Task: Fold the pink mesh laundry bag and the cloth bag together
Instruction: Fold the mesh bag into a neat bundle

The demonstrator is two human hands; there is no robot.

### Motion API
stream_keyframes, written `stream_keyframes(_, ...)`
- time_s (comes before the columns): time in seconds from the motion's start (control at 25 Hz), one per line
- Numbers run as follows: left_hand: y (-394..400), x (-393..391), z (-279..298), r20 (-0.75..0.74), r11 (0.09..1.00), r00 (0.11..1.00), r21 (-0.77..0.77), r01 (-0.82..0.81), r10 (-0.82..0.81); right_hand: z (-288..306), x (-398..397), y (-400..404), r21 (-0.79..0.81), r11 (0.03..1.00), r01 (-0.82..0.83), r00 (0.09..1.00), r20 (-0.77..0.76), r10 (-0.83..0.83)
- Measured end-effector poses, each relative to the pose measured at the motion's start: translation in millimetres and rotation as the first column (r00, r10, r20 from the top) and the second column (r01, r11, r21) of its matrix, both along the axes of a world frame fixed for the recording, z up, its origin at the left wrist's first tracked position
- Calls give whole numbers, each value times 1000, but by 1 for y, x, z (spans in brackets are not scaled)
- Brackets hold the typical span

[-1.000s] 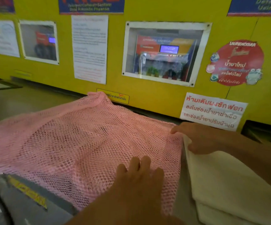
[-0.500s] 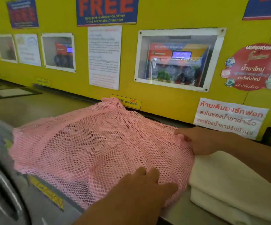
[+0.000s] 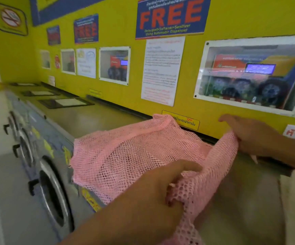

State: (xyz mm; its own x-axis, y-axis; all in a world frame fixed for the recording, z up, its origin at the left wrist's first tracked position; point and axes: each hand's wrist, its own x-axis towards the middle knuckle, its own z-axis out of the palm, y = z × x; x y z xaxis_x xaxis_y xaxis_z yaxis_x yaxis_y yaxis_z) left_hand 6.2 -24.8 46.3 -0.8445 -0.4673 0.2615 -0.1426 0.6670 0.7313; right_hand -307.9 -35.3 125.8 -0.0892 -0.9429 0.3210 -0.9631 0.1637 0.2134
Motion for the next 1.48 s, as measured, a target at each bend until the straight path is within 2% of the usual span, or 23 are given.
stream_keyframes(0.04,-18,36,14,-67,997,997,63,-43,48,11,9,-17,-17,1000,-26,998,-58,25)
stream_keyframes(0.08,-36,45,14,-94,995,995,98,-18,28,19,17,-37,-9,999,-37,992,-122,36)
stream_keyframes(0.16,-69,69,25,-136,982,984,165,-93,116,31,38,-80,25,999,-27,966,-257,33)
stream_keyframes(0.24,-98,82,23,-170,980,983,198,-32,67,43,64,-124,60,998,-30,935,-351,49)
stream_keyframes(0.32,-133,98,27,-209,955,971,292,-47,111,48,87,-171,77,997,-18,915,-401,47)
stream_keyframes(0.48,-220,129,31,-135,912,970,386,-136,202,32,125,-265,48,999,-15,897,-440,35)
stream_keyframes(0.56,-257,144,31,-60,905,953,338,-260,296,15,137,-297,-38,999,22,897,-440,-37)
stream_keyframes(0.6,-274,149,29,13,900,933,260,-350,359,9,142,-306,-79,996,50,902,-424,-79)
stream_keyframes(0.68,-296,156,29,106,837,832,-5,-547,544,2,150,-314,-110,992,68,931,-349,-103)
stream_keyframes(0.72,-300,156,32,47,776,779,-139,-615,625,0,155,-312,-98,993,63,952,-293,-90)
stream_keyframes(0.76,-298,151,36,-42,741,763,-211,-638,645,-2,159,-308,-75,996,53,973,-222,-68)
stream_keyframes(0.8,-290,143,40,-120,751,785,-234,-618,608,-4,160,-303,-39,998,46,990,-131,-50)
stream_keyframes(0.88,-266,122,37,-102,840,887,-289,-460,450,-9,160,-283,125,989,78,994,70,-88)
stream_keyframes(0.96,-251,95,15,75,897,947,-351,-268,313,-21,150,-264,325,938,122,972,152,-179)
stream_keyframes(1.04,-255,78,-9,281,917,924,-372,-144,259,-41,134,-251,439,881,173,952,154,-264)
stream_keyframes(1.16,-278,67,-27,395,920,880,-376,-107,264,-66,122,-240,368,918,150,926,274,-261)
stream_keyframes(1.28,-289,62,-22,377,929,896,-359,-91,233,-63,120,-234,330,938,106,906,357,-227)
stream_keyframes(1.4,-300,58,-16,257,929,930,-328,-171,262,-51,117,-218,258,959,114,921,335,-200)
stream_keyframes(1.48,-305,56,-20,291,910,909,-374,-180,299,-48,116,-200,254,960,115,937,293,-190)
